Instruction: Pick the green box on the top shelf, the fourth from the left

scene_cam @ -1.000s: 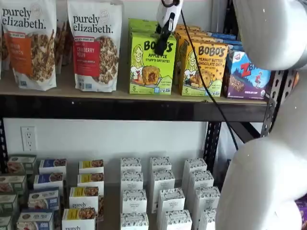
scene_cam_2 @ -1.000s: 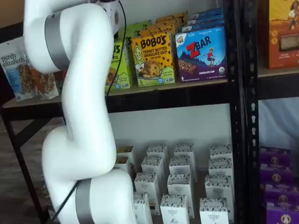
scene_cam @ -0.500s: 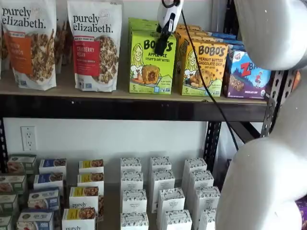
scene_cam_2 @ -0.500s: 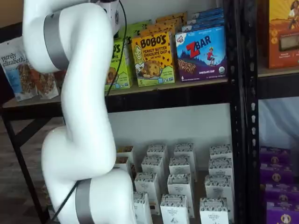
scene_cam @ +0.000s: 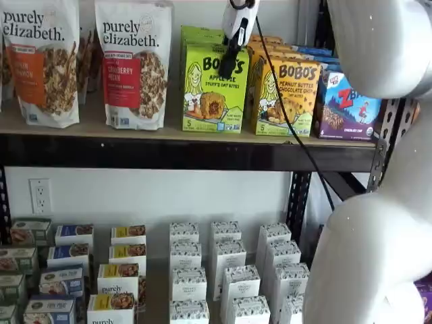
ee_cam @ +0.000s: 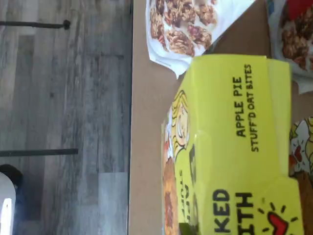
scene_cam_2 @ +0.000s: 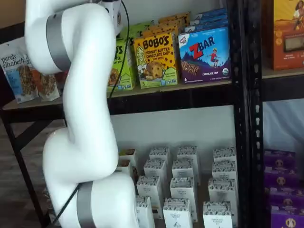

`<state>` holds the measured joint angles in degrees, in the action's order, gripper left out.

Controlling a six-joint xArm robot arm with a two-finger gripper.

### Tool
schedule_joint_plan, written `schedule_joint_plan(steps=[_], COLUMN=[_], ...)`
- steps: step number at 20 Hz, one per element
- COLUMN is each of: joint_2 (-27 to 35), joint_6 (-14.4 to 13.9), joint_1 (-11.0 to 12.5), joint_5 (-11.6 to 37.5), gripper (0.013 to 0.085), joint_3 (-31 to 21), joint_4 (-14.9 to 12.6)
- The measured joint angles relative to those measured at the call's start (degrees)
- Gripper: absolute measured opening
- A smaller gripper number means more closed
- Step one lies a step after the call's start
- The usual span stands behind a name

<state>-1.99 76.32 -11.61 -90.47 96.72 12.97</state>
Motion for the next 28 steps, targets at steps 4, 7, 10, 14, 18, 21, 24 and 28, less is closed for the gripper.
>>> schedule_joint_plan(steps=[4,7,10,14,18,21,24,28], joint_2=[-0.5,-1.0,-1.2,-1.6,-2.4,-3.1,-4.1,-5.5], joint_6=[0.1,0.1,0.0,-0.1,-0.1,0.0,0.0,0.0], joint_1=[0.2,0.3,0.4,0.4,0.6,0.8,0.9,0.9], joint_5=[-0.1,-0.1,-0.5,-1.3,-1.9,-2.4,-2.8,-3.1], gripper=[0.029,0.029,0.029,0.029,0.029,0.029,0.029,0.029], joint_3=[-0.4,-0.7,-0.6,-0.5,-0.7,-1.2,-1.9,-3.1], joint_4=[0.8,1.3,1.8,2.1,2.5,2.6,2.8,2.8])
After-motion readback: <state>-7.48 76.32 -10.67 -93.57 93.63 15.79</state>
